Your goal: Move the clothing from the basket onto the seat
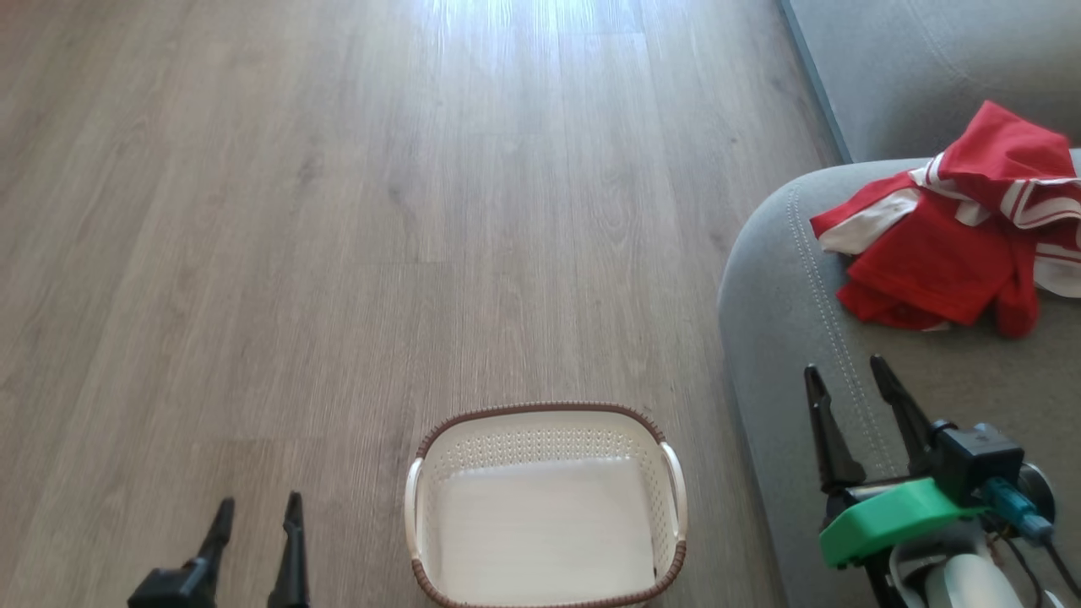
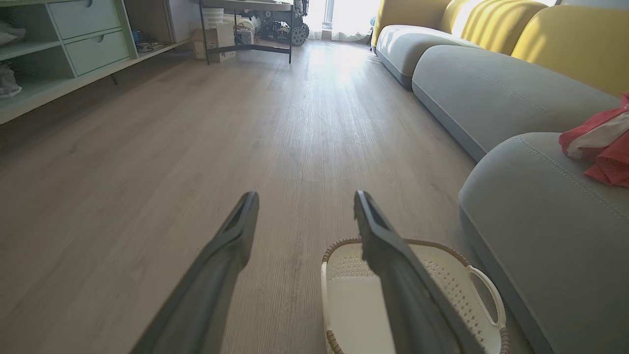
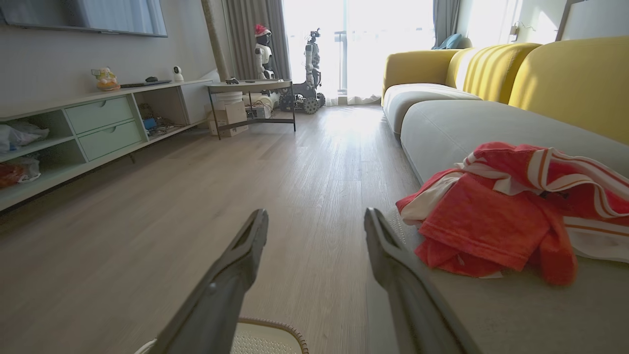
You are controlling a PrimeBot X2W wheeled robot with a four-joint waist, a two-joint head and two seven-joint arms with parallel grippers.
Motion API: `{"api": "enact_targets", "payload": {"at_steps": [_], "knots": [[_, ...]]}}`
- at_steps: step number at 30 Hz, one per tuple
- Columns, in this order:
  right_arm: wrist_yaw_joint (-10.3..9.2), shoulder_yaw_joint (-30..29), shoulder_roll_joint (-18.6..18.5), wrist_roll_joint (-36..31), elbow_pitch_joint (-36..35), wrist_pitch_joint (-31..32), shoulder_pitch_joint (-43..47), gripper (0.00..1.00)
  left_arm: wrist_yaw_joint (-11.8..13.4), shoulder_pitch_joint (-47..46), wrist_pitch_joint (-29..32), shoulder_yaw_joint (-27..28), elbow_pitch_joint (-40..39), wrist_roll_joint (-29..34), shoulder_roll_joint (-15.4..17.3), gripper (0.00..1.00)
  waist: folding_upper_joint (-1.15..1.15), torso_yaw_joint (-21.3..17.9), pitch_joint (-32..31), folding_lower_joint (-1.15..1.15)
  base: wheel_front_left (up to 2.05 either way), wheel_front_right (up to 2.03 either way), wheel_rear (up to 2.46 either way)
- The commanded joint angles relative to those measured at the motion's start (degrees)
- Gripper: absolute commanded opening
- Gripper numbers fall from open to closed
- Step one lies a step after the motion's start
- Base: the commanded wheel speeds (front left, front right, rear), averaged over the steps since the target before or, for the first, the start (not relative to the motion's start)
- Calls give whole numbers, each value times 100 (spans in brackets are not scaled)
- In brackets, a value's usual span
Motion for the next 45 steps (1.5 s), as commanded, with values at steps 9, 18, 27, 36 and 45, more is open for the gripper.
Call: {"api": "enact_targets", "payload": {"at_steps": [9, 18, 27, 36, 45], "knots": [[-2, 398, 10, 274, -9, -158, 11, 100, -205, -57, -70, 764, -17, 312, -44, 100, 0, 95, -55, 0, 0, 0, 0], [-2, 496, 10, 380, 263, -238, -20, 100, -562, -8, -70, 1148, 216, 485, -258, 100, 0, 72, -46, 0, 0, 0, 0], [-2, 488, 10, 403, 435, -286, -68, 100, -643, 47, -70, 1453, 116, 687, -442, 100, 0, 64, -37, 0, 0, 0, 0], [-2, 447, 10, 388, 523, -313, -115, 100, -778, 79, -70, 1503, 243, 859, -491, 100, 0, 74, -27, 0, 0, 0, 0], [-2, 453, 10, 332, 533, -327, -145, 100, -823, 79, -70, 1568, 412, 816, -549, 100, 0, 77, -28, 0, 0, 0, 0]]}}
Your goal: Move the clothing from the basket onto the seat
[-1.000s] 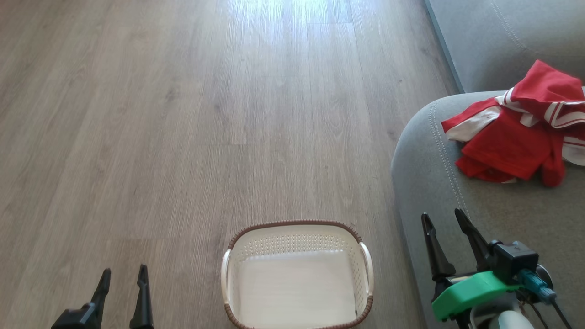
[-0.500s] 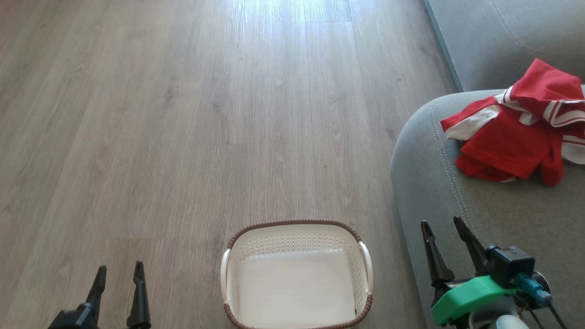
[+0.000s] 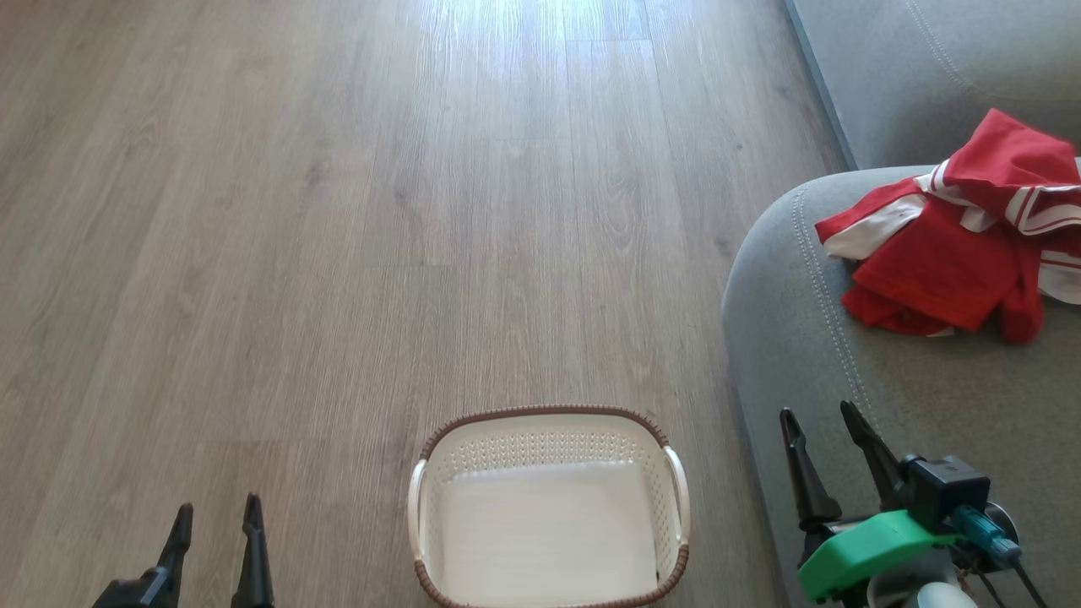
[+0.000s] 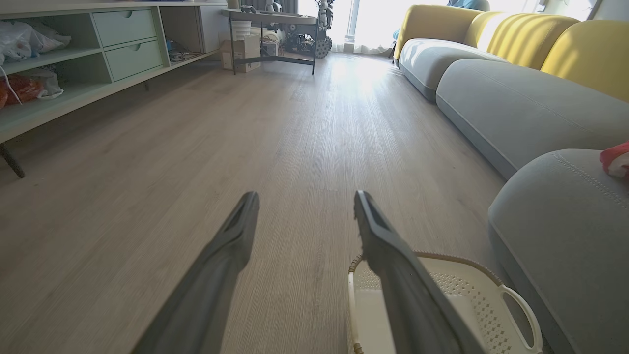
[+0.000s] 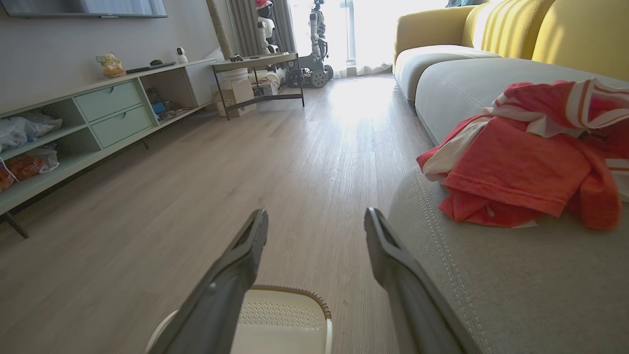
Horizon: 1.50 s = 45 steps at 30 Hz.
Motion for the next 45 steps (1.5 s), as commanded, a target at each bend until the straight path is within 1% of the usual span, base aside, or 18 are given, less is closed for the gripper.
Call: {"api": "enact_targets", "payload": {"at_steps": [1, 9, 10, 11, 13, 45], "knots": [[-2, 133, 5, -26, -182, -68, -247, 100, -23, -157, -70, 280, -127, 13, 59, 100, 0, -3, 0, 0, 0, 0, 0], [-2, 115, 5, -64, -219, -73, -250, 100, -65, -169, -70, 305, -79, -7, 18, 100, 0, -17, 0, 0, 0, 0, 0], [0, 0, 0, -14, -9, 1, -3, 0, -45, -1, 5, 8, 64, -7, -55, 0, 0, -17, 0, 0, 0, 0, 0], [0, 4, 0, -11, 69, 6, 8, 0, -45, 1, 10, -17, 132, -9, -76, 0, 0, -17, 0, 0, 0, 0, 0], [0, 17, 0, -4, 365, 11, 139, 0, -45, 53, 12, -76, 389, -13, -224, 0, 0, -18, 1, 0, 0, 0, 0], [-1, -206, -2, 2017, 258, 523, -133, 0, -420, -221, 521, 536, 225, -1574, -551, 0, 0, -96, 73, 0, 0, 0, 0]]}}
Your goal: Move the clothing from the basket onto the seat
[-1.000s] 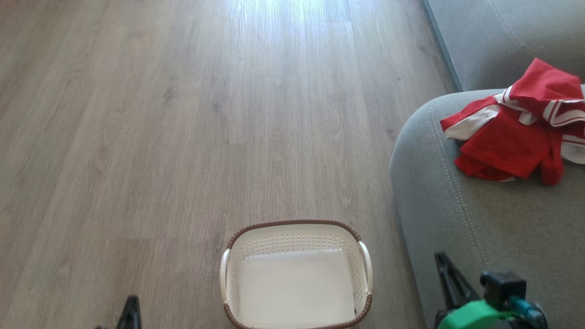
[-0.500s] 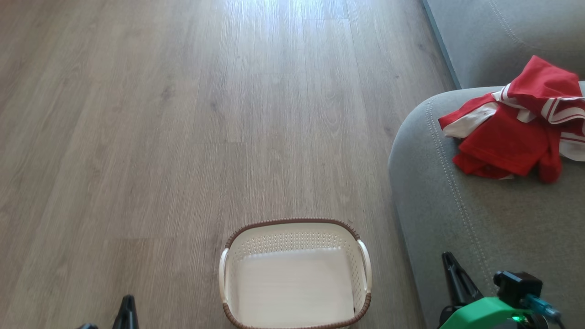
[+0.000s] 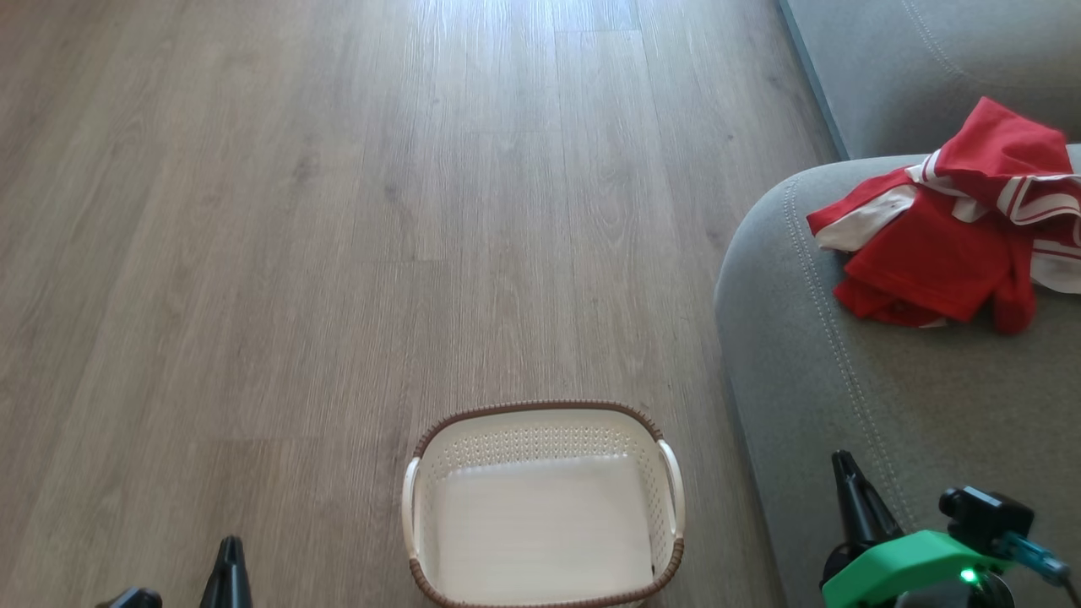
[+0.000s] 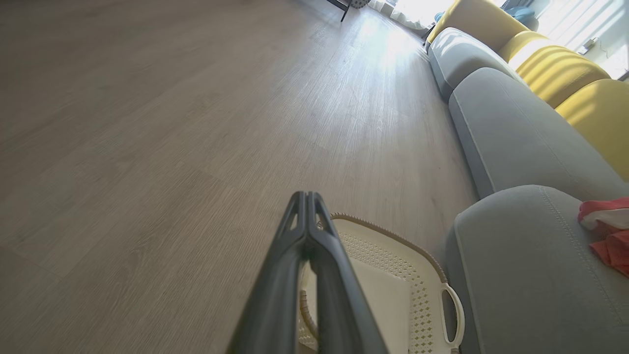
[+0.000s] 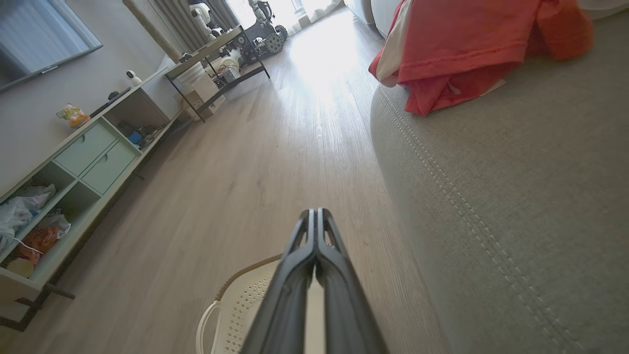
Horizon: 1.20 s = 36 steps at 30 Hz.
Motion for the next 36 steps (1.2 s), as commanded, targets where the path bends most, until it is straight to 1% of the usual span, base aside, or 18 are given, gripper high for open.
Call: {"api": "enact_targets", "payload": {"at_steps": [1, 36], "knots": [[-1, -25, -2, 211, -223, 67, -318, 0, -76, -286, 40, 192, -198, -157, 13, 0, 0, -5, 5, 0, 0, 0, 0], [-1, -236, -29, 2460, -341, 604, -613, 0, -488, -588, 601, 864, -377, -1870, -346, 0, 0, -90, 83, 0, 0, 0, 0]]}}
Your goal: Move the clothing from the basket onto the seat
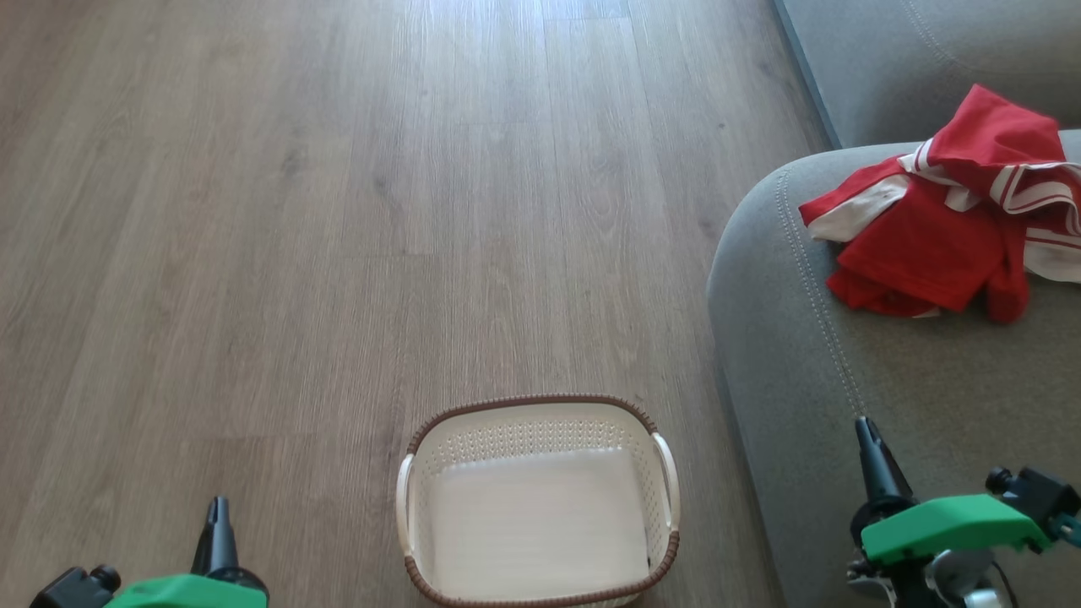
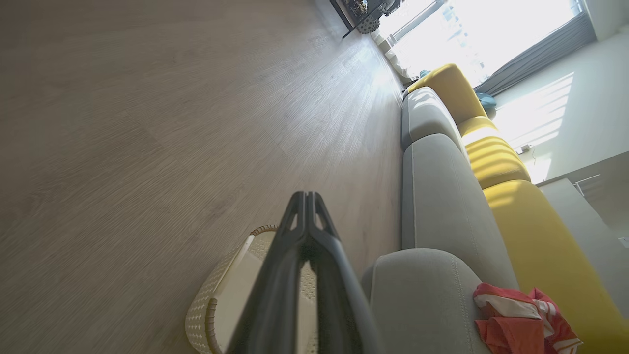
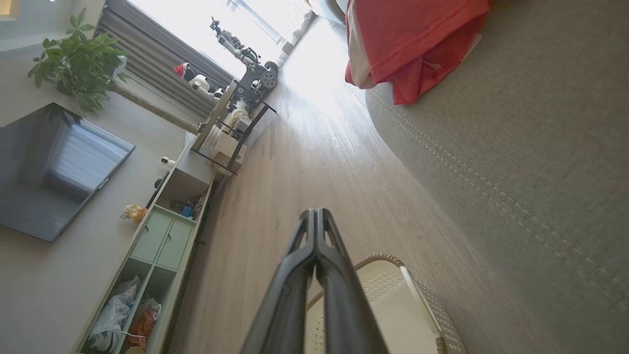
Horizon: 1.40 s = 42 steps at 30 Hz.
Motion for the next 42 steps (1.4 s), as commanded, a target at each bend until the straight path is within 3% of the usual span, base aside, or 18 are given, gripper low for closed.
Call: {"api": "enact_targets", "payload": {"at_steps": [1, 42], "knots": [[-1, 11, -31, 159, -233, 28, -327, 0, -55, -262, 38, 204, -195, -117, 20, 0, 0, -3, 2, 0, 0, 0, 0], [-2, -165, -121, 2937, -381, 613, -677, 0, -551, -626, 714, 1014, -412, -2181, -413, 0, 0, -105, 97, 0, 0, 0, 0]]}}
